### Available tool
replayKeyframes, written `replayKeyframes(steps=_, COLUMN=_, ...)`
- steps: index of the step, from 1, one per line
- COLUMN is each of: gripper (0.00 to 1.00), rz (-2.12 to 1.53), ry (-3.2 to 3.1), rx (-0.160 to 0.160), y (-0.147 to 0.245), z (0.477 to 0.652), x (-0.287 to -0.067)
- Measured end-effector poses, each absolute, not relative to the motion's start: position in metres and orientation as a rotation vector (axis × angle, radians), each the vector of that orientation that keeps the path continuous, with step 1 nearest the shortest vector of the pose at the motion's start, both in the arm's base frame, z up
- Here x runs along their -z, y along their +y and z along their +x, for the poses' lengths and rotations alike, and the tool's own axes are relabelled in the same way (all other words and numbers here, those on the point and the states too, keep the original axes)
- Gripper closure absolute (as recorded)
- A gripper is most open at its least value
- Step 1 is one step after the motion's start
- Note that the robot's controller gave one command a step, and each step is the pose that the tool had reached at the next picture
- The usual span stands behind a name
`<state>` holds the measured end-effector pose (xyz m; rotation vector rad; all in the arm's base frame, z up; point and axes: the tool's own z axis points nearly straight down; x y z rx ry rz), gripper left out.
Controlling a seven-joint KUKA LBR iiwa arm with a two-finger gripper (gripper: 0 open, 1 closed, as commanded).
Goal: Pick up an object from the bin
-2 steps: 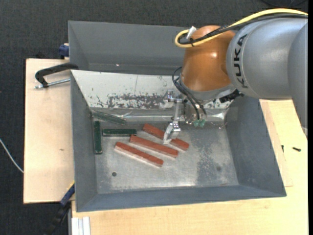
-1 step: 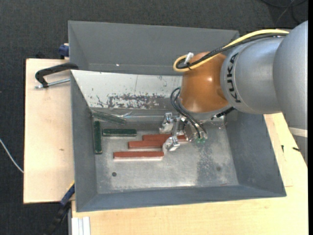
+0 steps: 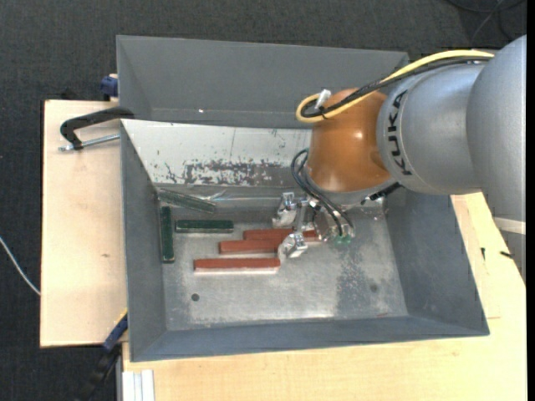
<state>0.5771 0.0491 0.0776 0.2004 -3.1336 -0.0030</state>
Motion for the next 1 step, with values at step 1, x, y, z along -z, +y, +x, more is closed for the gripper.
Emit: replayKeyframes(steps=1, gripper=1.00, rz=0.196, ry=-3.144, rx=0.001, y=0.0388, z=0.6043, x=-0.2144)
